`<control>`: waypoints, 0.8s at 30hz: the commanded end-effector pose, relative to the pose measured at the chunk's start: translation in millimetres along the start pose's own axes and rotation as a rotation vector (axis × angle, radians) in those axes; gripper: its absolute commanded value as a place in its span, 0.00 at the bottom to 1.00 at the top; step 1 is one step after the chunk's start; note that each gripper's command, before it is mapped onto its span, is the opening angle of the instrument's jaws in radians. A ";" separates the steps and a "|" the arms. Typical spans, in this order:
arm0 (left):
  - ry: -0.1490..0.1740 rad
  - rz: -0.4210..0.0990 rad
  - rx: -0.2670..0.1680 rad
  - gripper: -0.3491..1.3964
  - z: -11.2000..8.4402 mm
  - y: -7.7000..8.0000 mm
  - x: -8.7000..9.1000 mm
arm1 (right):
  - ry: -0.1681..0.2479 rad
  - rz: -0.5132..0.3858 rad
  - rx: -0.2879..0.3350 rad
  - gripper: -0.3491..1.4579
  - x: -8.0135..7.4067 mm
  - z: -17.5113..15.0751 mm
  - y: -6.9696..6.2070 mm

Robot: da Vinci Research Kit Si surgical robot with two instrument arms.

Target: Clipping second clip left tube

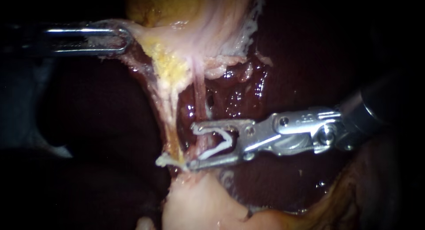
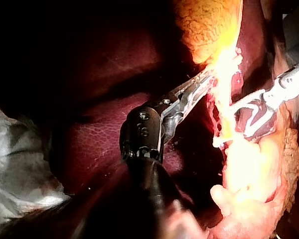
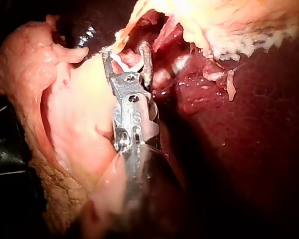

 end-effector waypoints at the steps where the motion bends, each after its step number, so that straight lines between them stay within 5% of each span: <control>1: -0.001 -0.001 -0.001 0.00 0.0 0.0 0.0 | 0.001 0.001 0.004 0.46 0.2 0.5 0.1; 16: -0.002 0.000 -0.002 0.00 0.0 -0.7 0.1 | 0.002 0.010 0.074 0.46 1.9 6.1 -0.1; 24: -0.002 0.001 -0.002 0.00 0.0 -0.9 0.1 | 0.005 0.023 0.095 0.46 2.4 8.0 -2.0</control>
